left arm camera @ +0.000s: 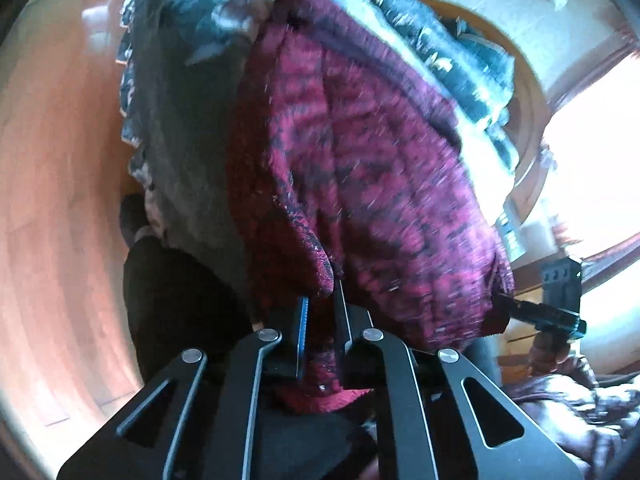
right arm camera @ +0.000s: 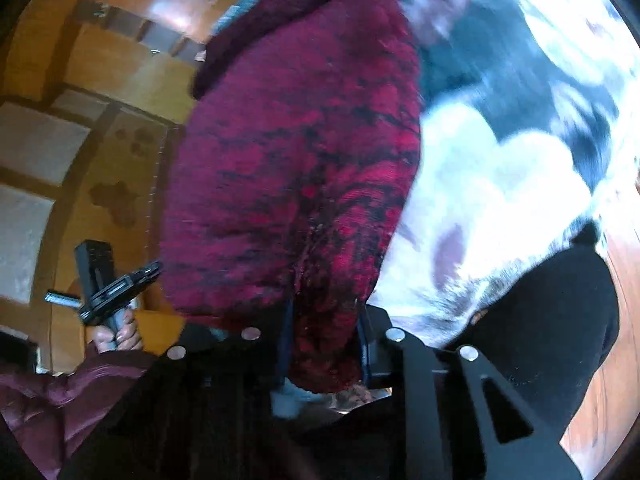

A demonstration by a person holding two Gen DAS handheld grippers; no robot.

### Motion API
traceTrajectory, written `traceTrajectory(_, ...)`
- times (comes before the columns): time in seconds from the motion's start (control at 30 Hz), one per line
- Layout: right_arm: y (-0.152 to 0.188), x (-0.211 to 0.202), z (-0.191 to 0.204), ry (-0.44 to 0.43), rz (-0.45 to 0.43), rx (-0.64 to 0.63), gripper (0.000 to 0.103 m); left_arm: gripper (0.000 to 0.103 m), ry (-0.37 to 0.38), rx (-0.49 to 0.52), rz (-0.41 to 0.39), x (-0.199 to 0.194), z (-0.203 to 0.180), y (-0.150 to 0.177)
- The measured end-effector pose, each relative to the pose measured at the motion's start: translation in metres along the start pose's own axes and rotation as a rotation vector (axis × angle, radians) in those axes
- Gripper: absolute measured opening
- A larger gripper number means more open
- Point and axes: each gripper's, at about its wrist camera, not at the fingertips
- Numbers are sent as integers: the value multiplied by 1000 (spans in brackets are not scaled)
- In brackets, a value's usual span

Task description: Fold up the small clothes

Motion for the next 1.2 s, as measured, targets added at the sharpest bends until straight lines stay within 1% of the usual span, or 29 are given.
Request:
traceTrajectory(0.07, -5, -14, 11, -59, -27, -20, 22, 9, 74, -12, -48, -18, -5, -7)
traceTrajectory(0.13, -15, -32, 23, -136, -77, -33, 22, 9, 111, -11, -91, -28, -11, -17)
traceTrajectory(0.2, -29, -47, 33, -195, -133, -44, 22, 9, 162, -27, -138, -37, -15, -31)
traceTrajectory(0.3, -52, -56, 42, -237, -194, -52, 22, 9, 228, -53, -181, -37, -18, -58)
traceTrajectory(0.4, -76, -56, 46, -242, -236, -56, 22, 9, 265, -80, -210, -30, -20, -92)
traceTrajectory(0.5, -110, -47, 40, -230, -275, -15, 21, 9, 267, -115, -231, -19, -16, -126)
traceTrajectory(0.57, -126, -35, 36, -228, -288, 30, 21, 9, 243, -133, -241, -11, -14, -145)
traceTrajectory(0.63, -142, -24, 29, -207, -299, 71, 21, 9, 232, -168, -222, 3, -9, -168)
traceTrajectory(0.7, -161, -11, 20, -196, -290, 109, 21, 9, 191, -205, -206, 16, -4, -187)
traceTrajectory(0.73, -171, -11, 17, -181, -287, 121, 21, 11, 185, -226, -194, 23, 0, -197)
traceTrajectory(0.8, -189, -1, 10, -166, -275, 154, 23, 23, 179, -274, -186, 30, 9, -209)
traceTrajectory(0.83, -193, 3, 3, -158, -272, 172, 29, 45, 183, -312, -192, 30, 15, -217)
traceTrajectory(0.87, -197, 6, -2, -162, -264, 199, 35, 76, 177, -335, -218, 27, 20, -219)
traceTrajectory(0.9, -201, 9, -8, -181, -255, 217, 50, 81, 167, -365, -271, 19, 26, -221)
traceTrajectory(0.93, -205, 8, -12, -205, -259, 230, 73, 81, 169, -372, -304, 12, 32, -222)
traceTrajectory(0.97, -204, 4, -12, -216, -276, 227, 81, 81, 165, -367, -307, 9, 34, -223)
traceTrajectory(1.0, -201, -3, -11, -228, -299, 218, 88, 81, 133, -350, -318, 4, 37, -223)
traceTrajectory(1.03, -198, -12, -10, -245, -316, 209, 88, 81, 81, -313, -332, -1, 36, -222)
traceTrajectory(1.07, -195, -19, -9, -255, -323, 198, 88, 81, 0, -222, -337, -5, 31, -218)
traceTrajectory(1.1, -190, -27, -8, -245, -333, 171, 88, 81, -46, -157, -331, -5, 26, -214)
traceTrajectory(1.13, -185, -33, -6, -213, -338, 138, 88, 81, -83, -85, -318, -4, 20, -209)
traceTrajectory(1.17, -179, -38, -3, -170, -336, 103, 88, 81, -92, -15, -291, 0, 16, -201)
traceTrajectory(1.2, -171, -41, -1, -123, -331, 68, 88, 81, -85, 28, -259, 5, 15, -193)
Point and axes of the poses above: each gripper's, at about its wrist camera, not at the fingertips, and x roughly the way its jaws point, z to its left, y to its underside, and after that the axes turned 1 degree about y, right-handed
